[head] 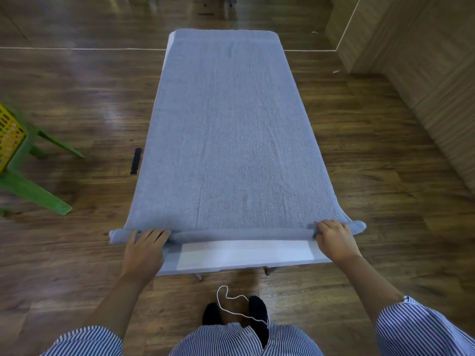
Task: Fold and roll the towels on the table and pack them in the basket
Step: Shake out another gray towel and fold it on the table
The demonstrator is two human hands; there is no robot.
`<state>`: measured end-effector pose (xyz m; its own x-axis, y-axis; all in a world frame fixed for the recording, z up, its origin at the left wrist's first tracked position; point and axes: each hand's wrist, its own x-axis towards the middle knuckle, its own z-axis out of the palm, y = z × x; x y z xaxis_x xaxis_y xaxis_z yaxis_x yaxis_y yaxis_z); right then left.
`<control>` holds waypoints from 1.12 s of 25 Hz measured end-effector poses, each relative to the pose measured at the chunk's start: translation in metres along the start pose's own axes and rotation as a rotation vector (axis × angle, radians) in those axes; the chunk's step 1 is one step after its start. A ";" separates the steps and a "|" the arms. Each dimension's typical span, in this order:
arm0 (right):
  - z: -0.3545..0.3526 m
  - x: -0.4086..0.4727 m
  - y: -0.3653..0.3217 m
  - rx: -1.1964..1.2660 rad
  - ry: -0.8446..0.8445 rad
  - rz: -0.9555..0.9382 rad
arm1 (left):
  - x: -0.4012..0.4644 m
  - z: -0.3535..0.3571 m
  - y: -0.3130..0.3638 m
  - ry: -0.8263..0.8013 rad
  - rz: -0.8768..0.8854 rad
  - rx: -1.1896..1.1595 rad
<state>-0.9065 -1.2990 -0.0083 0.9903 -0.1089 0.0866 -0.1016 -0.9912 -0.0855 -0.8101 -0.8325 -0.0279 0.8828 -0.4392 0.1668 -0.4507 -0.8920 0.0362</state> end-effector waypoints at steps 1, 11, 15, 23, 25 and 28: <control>0.001 -0.001 0.001 0.005 -0.013 0.008 | -0.001 0.001 -0.002 -0.001 0.017 0.009; -0.006 -0.007 0.010 0.147 0.009 0.147 | -0.001 -0.004 0.001 0.069 -0.075 -0.040; -0.006 -0.008 0.014 0.191 -0.117 0.230 | 0.001 0.002 -0.009 -0.011 -0.104 -0.013; -0.010 0.001 -0.017 0.217 -0.079 0.142 | -0.013 -0.017 -0.033 -0.110 -0.250 0.058; -0.008 -0.002 -0.021 0.192 -0.085 0.145 | -0.021 -0.019 -0.039 -0.108 -0.236 0.073; -0.011 -0.009 -0.012 0.139 -0.117 0.206 | -0.021 -0.024 -0.037 -0.090 -0.127 0.086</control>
<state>-0.9153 -1.2873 0.0033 0.9552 -0.2896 -0.0616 -0.2960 -0.9281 -0.2258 -0.8156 -0.7877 -0.0090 0.9419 -0.3268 0.0777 -0.3251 -0.9451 -0.0341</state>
